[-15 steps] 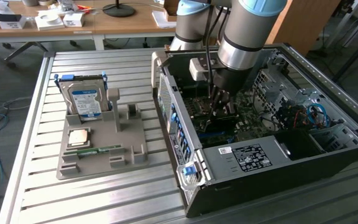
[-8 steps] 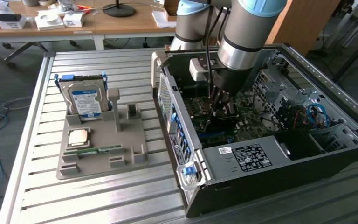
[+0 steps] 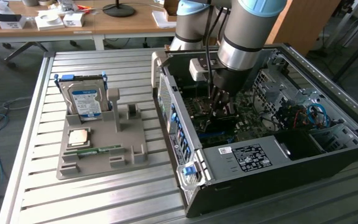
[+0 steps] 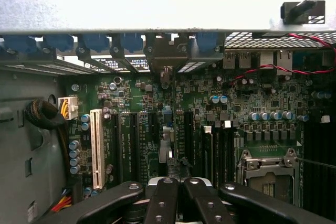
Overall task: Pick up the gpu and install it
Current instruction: 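Press down on the gpu until it lock into place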
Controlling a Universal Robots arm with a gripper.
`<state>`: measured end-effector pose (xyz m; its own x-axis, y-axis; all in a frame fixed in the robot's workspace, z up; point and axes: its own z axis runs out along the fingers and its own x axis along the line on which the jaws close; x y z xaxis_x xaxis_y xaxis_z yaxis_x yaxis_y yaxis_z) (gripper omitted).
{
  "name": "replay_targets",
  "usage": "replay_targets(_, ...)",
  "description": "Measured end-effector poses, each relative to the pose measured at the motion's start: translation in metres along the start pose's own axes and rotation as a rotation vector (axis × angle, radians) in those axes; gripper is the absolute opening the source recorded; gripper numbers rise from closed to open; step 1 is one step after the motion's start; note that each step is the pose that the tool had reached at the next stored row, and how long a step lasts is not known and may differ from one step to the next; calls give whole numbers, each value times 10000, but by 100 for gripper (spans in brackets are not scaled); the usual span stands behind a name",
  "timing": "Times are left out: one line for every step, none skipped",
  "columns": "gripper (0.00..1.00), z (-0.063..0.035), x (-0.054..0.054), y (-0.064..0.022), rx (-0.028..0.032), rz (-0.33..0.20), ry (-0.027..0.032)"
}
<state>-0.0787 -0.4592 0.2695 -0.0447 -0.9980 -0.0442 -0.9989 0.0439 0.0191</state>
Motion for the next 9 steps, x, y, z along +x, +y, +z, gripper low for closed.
replay_targets(11,1,0,0,0,0,1)
replay_targets(11,6,0,0,0,0,0)
replay_targets(11,6,0,0,0,0,0)
replay_targets(11,6,0,0,0,0,0)
replay_targets(11,7,0,0,0,0,0)
replay_targets(11,10,0,0,1,0,-2)
replay_targets(11,12,0,0,1,0,-2)
replay_targets(11,12,0,0,0,0,-1)
replay_targets(11,12,0,0,0,0,0)
